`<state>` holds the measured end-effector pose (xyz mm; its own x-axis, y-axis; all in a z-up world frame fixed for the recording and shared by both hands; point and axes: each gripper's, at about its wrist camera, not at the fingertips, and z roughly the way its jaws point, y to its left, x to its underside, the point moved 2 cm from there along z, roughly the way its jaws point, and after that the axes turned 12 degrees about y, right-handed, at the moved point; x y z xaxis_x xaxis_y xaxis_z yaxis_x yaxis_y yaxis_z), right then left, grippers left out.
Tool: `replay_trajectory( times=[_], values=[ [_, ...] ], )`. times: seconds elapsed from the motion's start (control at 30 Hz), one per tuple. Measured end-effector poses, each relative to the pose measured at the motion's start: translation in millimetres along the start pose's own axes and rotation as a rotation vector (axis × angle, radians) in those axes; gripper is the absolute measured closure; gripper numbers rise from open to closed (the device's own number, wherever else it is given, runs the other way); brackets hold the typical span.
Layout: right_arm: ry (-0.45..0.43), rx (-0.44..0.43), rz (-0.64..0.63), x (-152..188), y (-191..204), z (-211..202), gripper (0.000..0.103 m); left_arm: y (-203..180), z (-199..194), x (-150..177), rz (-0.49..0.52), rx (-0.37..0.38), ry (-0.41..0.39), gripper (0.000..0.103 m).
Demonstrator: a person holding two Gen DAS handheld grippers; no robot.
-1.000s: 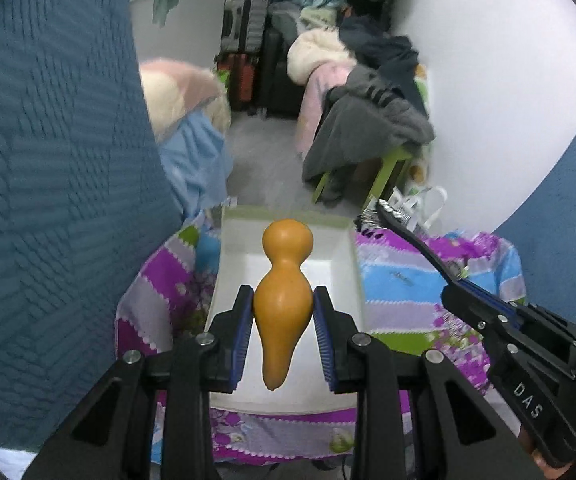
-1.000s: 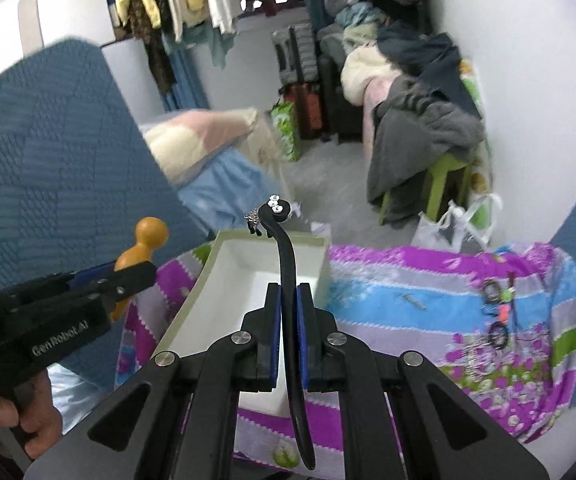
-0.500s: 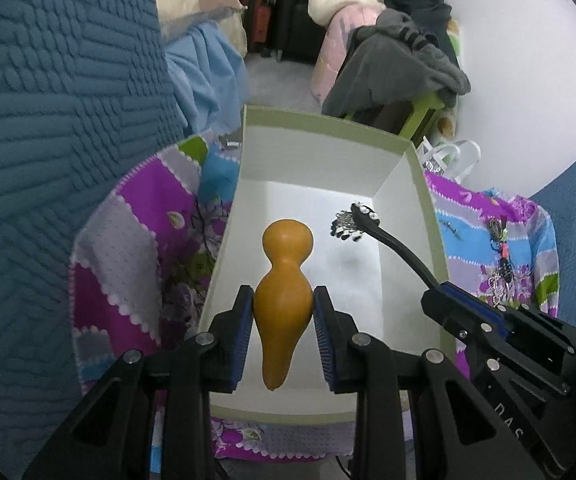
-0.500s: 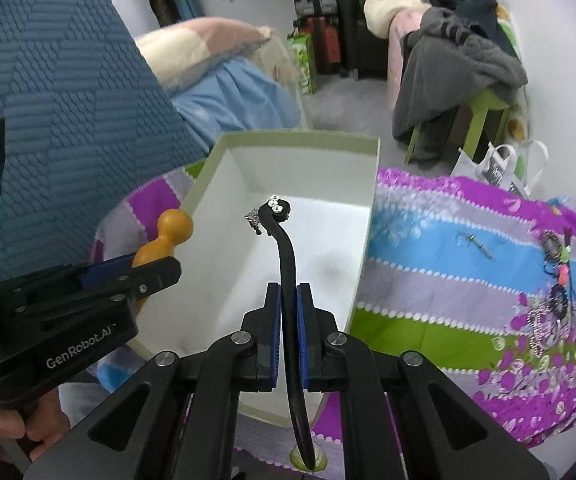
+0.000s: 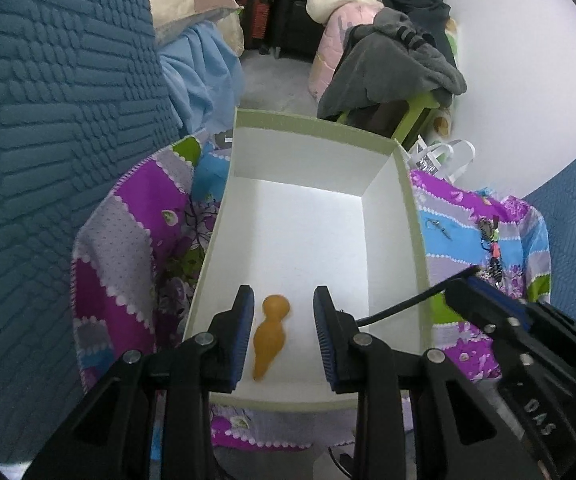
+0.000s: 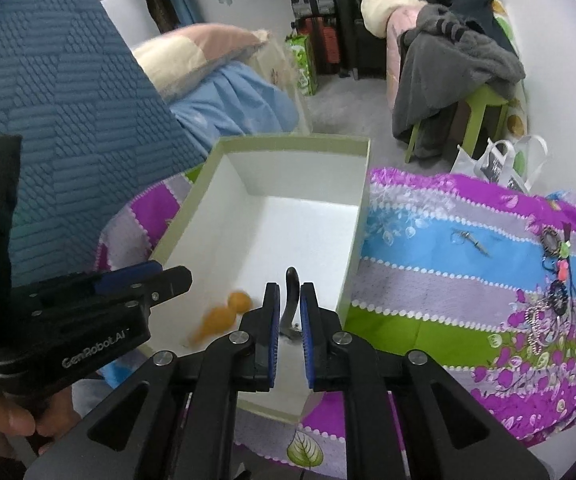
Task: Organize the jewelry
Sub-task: 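Open the left tool over the box while the right tool releases the black pendant inside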
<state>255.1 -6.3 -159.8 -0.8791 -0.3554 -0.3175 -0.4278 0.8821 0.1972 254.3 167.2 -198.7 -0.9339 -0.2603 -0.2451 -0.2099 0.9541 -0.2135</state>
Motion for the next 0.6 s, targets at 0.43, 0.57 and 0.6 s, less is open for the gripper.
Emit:
replay_trajectory(
  times=[0.43, 0.57, 0.6],
  values=[
    [-0.205, 0.004, -0.034, 20, 9, -119, 0.094, -44, -118, 38, 0.031, -0.006, -0.176, 0.068],
    [-0.267, 0.016, -0.045, 33, 9, -155, 0.094, -61, -145, 55, 0.045, -0.008, -0.218, 0.060],
    [-0.279, 0.019, -0.046, 36, 9, -162, 0.094, -66, -151, 60, 0.048, -0.016, -0.227, 0.060]
  ],
)
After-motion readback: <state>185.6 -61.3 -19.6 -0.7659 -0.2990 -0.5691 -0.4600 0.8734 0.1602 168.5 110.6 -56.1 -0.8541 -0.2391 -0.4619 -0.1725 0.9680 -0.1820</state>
